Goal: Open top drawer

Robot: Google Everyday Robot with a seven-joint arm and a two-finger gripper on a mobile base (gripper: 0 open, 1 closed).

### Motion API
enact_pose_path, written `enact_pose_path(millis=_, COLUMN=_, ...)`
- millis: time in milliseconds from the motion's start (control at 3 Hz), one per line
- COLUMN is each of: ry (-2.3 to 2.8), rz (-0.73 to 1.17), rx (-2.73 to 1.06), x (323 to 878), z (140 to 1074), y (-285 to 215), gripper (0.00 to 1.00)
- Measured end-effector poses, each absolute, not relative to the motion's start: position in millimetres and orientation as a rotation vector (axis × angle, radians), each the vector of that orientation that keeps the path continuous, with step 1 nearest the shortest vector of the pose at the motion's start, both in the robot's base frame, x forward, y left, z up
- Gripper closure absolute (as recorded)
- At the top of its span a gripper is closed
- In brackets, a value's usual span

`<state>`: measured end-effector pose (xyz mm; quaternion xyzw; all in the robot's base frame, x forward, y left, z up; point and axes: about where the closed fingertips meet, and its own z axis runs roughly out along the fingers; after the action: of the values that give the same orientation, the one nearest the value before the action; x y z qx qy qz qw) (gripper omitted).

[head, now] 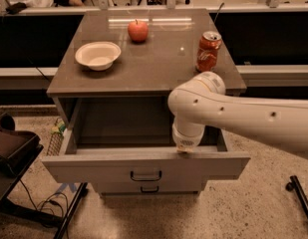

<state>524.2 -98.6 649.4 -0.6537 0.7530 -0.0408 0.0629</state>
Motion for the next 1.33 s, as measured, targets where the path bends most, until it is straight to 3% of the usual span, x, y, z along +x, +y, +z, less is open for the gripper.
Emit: enact_pose_path(millis=1333, ry=2.352, rz=0.068, rx=-1.967, x=431, z=659, y=-101, gripper=1.00)
